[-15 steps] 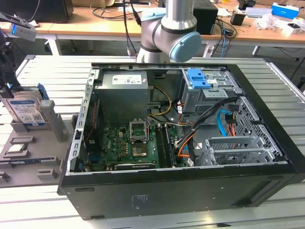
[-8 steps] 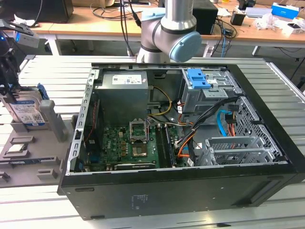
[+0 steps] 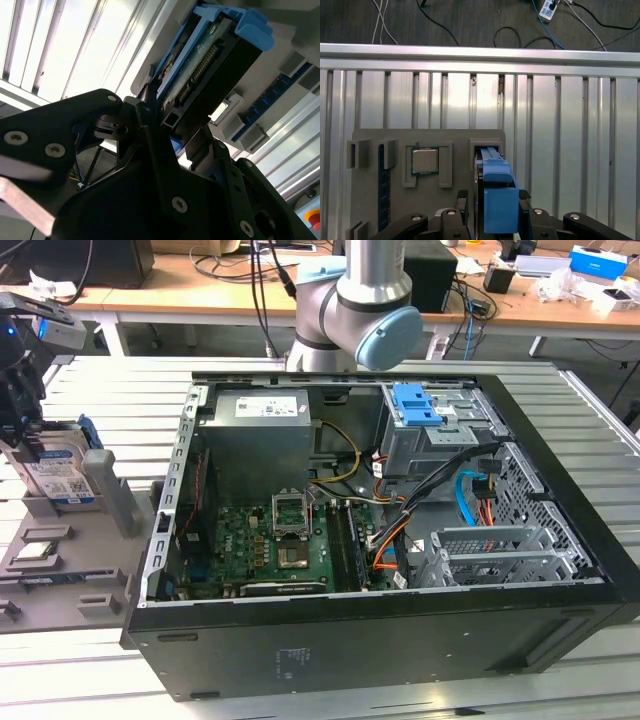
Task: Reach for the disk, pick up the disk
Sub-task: 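Pick up the disk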
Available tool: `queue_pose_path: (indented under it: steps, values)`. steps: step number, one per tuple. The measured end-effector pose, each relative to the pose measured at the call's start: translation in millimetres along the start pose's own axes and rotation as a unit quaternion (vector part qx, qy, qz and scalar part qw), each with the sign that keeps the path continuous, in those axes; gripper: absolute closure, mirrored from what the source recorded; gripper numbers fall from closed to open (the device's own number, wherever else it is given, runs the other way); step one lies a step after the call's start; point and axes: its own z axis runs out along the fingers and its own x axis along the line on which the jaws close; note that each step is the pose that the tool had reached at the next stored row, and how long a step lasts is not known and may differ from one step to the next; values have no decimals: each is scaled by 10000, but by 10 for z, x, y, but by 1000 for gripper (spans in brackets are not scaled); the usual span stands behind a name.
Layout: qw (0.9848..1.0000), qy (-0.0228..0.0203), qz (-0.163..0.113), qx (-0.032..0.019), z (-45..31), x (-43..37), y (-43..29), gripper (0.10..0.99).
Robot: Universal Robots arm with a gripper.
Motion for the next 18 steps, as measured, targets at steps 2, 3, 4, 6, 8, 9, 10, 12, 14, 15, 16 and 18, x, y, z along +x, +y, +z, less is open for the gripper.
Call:
queue_pose_path:
  steps: [2, 3, 4, 6, 8, 9, 10, 12, 14, 15, 16, 18]
  values:
    - [10000, 0, 0, 1, 2, 0, 0, 604]
    - [10000, 0, 0, 1, 2, 0, 0, 604]
    - [10000, 0, 0, 1, 2, 0, 0, 604]
    - [10000, 0, 0, 1, 3, 0, 0, 604]
    - [10000, -1, 0, 1, 3, 0, 0, 624]
    - [10000, 0, 0, 1, 3, 0, 0, 686]
    - [10000, 0, 0, 1, 4, 0, 0, 722]
    - [10000, 0, 0, 1, 5, 0, 0, 722]
    - [10000, 0, 0, 1, 5, 0, 0, 722]
    - [10000, 0, 0, 1, 7, 0, -1, 722]
    - [10000, 0, 0, 1, 8, 0, -1, 722]
    - [10000, 0, 0, 1, 9, 0, -1, 722]
